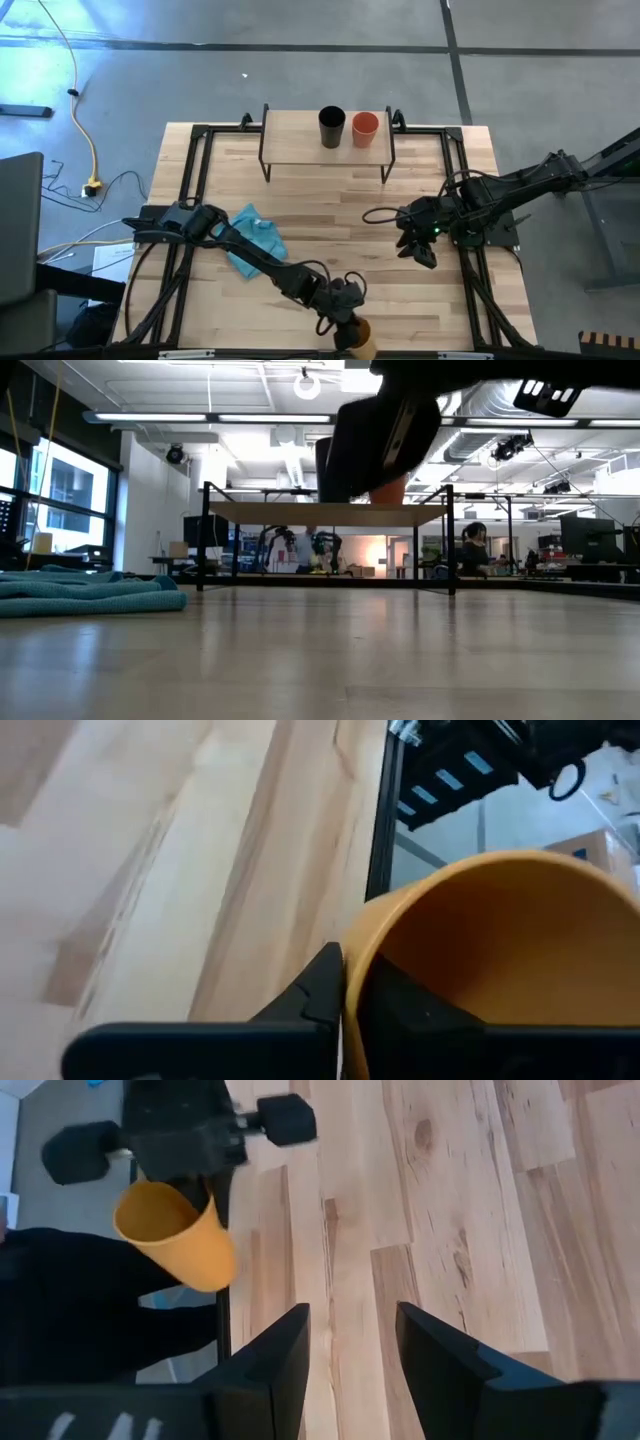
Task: Stack small to large cups/mugs on shelf
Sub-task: Put the yellow cup on the shelf
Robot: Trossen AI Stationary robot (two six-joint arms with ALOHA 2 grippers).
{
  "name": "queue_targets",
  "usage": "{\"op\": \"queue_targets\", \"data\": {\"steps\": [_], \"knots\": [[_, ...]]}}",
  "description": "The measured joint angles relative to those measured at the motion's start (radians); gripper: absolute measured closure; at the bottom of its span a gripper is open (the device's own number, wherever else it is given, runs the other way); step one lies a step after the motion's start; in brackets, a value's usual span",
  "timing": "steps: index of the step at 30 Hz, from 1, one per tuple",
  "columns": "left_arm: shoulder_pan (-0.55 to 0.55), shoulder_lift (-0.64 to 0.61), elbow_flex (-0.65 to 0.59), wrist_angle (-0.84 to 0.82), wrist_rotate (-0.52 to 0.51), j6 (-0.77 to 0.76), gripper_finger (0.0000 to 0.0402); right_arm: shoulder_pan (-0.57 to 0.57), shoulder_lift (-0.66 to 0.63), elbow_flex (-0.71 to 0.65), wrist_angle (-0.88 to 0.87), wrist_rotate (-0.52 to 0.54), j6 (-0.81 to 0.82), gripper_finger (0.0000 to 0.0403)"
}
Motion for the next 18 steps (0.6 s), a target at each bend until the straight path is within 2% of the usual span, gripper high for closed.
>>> {"op": "queue_targets", "data": {"steps": [4, 18], "knots": [[0.01, -0.002, 0.073, -0.118, -0.029, 0.038, 0.0396, 0.0, 0.0, 0.0, -0.029, 0.0, -0.002, 0.0261], [0.142, -0.004, 0.456, -0.899, -0.074, 0.274, 0.04, 0.0, 0.0, 0.0, -0.044, 0.0, -0.002, 0.0261]]}}
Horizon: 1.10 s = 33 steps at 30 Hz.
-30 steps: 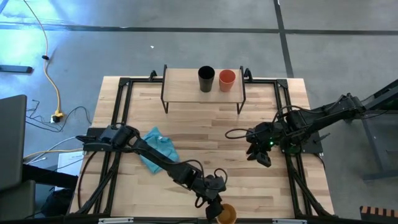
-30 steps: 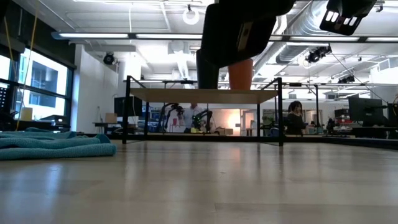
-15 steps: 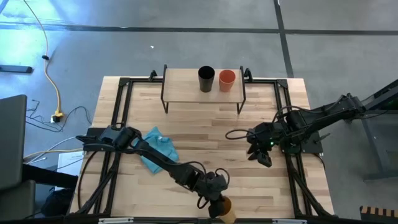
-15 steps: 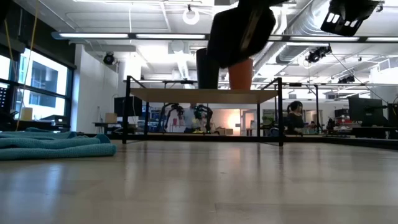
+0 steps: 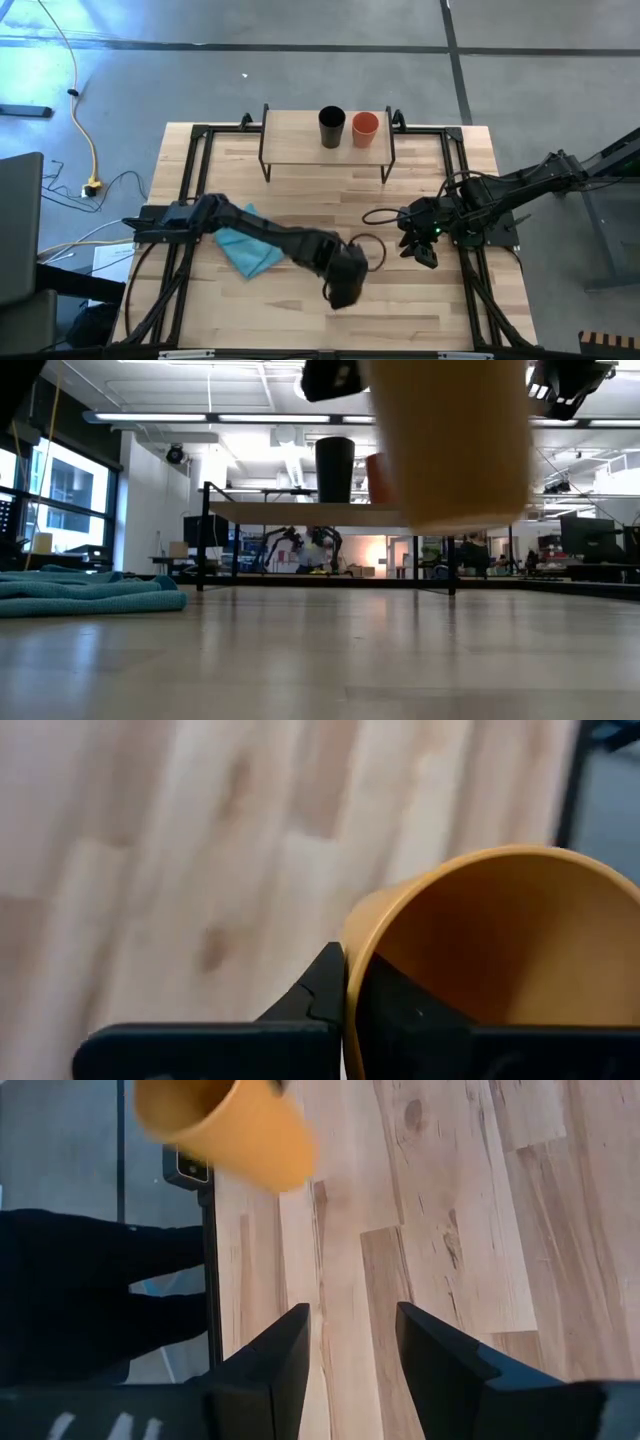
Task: Stack small to large cups/mugs on shelf
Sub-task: Put the yellow cup on the shelf
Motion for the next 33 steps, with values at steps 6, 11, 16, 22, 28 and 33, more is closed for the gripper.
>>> {"op": "queue_targets", "data": {"steps": [6, 11, 16, 22, 28, 33], "knots": [[0.065, 0.0, 0.105, -0.241, -0.03, 0.088, 0.0401, 0.0, 0.0, 0.0, 0.0, 0.001, -0.009, 0.0261], [0.114, -0.008, 0.149, -0.347, -0.055, 0.156, 0.0401, 0.0, 0.0, 0.0, 0.003, 0.003, -0.029, 0.0261], [0.156, -0.061, 0.136, -0.384, -0.063, 0.21, 0.0401, 0.0, 0.0, 0.0, 0.024, 0.024, -0.053, 0.0261], [0.223, -0.123, 0.135, -0.456, -0.09, 0.301, 0.0401, 0.0, -0.005, 0.0, 0.073, 0.054, -0.052, 0.0261], [0.324, -0.209, 0.135, -0.463, -0.101, 0.386, 0.0401, 0.0, -0.014, 0.0, 0.134, 0.092, -0.044, 0.0261], [0.435, -0.275, 0.135, -0.463, -0.1, 0.451, 0.0401, 0.0, -0.015, 0.0, 0.175, 0.146, -0.042, 0.0261]]}}
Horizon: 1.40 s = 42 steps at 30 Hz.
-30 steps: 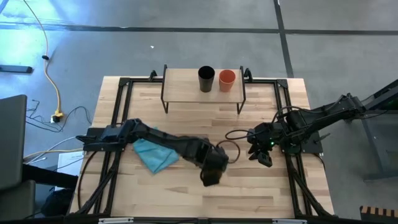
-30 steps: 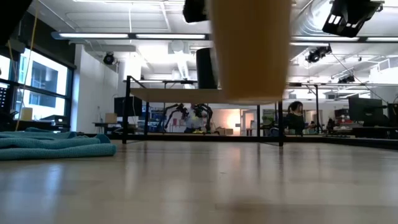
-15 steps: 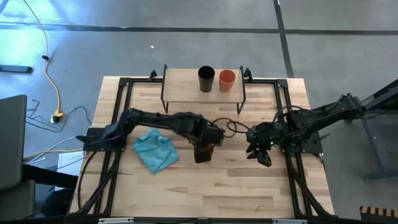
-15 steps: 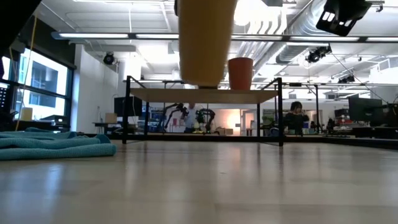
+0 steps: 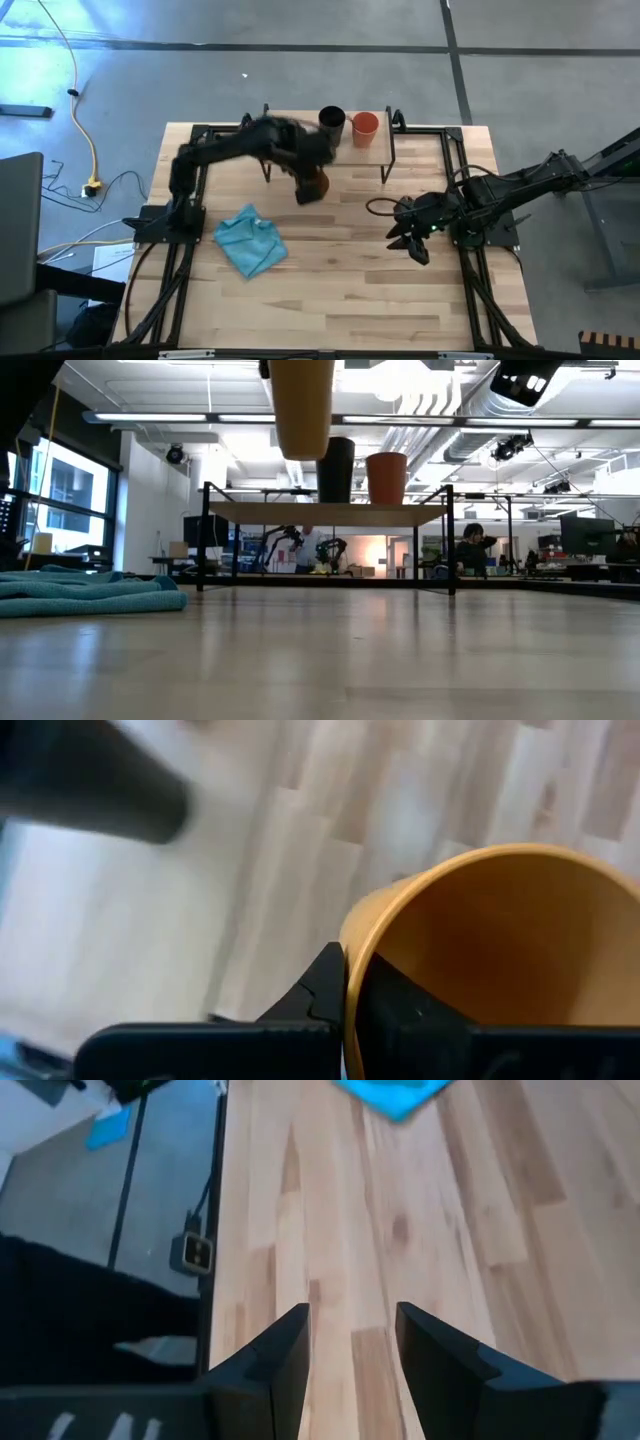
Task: Stack small to large cups/mugs on shelf
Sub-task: Put the yellow cup on the shelf
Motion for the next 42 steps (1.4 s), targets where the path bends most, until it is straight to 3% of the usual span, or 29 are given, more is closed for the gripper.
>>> {"op": "queue_targets", "data": {"steps": [8, 15, 25, 42], "knots": [[0.201, -0.043, 0.0, 0.0, 0.098, 0.075, 0.0401, 0.0, 0.0, 0.0, 0.06, 0.08, 0.006, 0.0261], [0.31, -0.043, 0.0, 0.0, 0.231, 0.132, 0.0401, 0.0, 0.0, 0.0, 0.082, 0.125, 0.042, 0.0261], [0.47, -0.042, 0.0, 0.0, 0.265, 0.157, 0.0401, 0.0, 0.0, 0.0, 0.092, 0.152, 0.042, 0.0261], [0.517, -0.033, -0.001, 0.0, 0.256, 0.173, 0.0401, -0.062, 0.0, 0.0, 0.095, 0.167, 0.016, 0.0261]]}}
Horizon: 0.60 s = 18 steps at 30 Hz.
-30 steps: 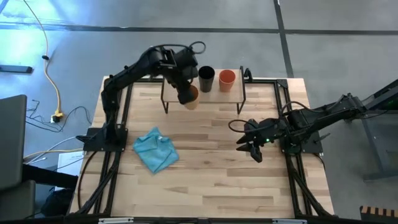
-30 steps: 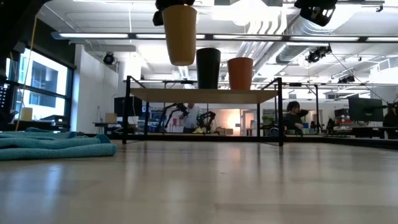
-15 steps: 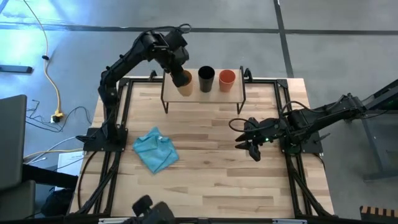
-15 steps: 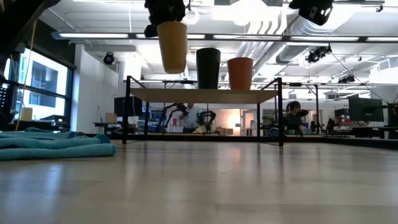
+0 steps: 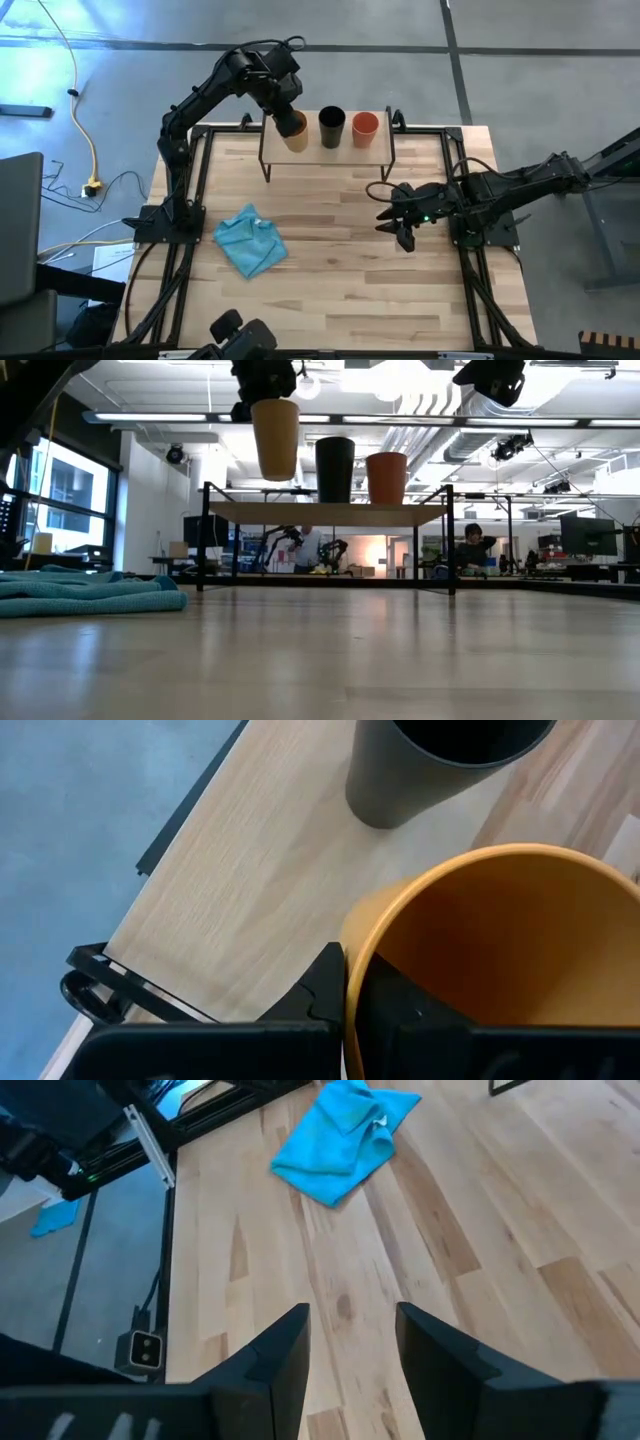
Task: Stack small to large cups/mugs on shelf
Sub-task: Put the yellow cup on the shelf
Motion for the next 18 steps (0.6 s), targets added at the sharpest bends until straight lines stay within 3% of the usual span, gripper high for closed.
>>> {"op": "queue_targets", "data": {"steps": [18], "knots": [[0.001, 0.051, 0.001, 0.0, -0.062, -0.027, 0.0401, -0.013, 0.0, 0.0, 0.008, -0.003, 0.0, 0.0261]]}}
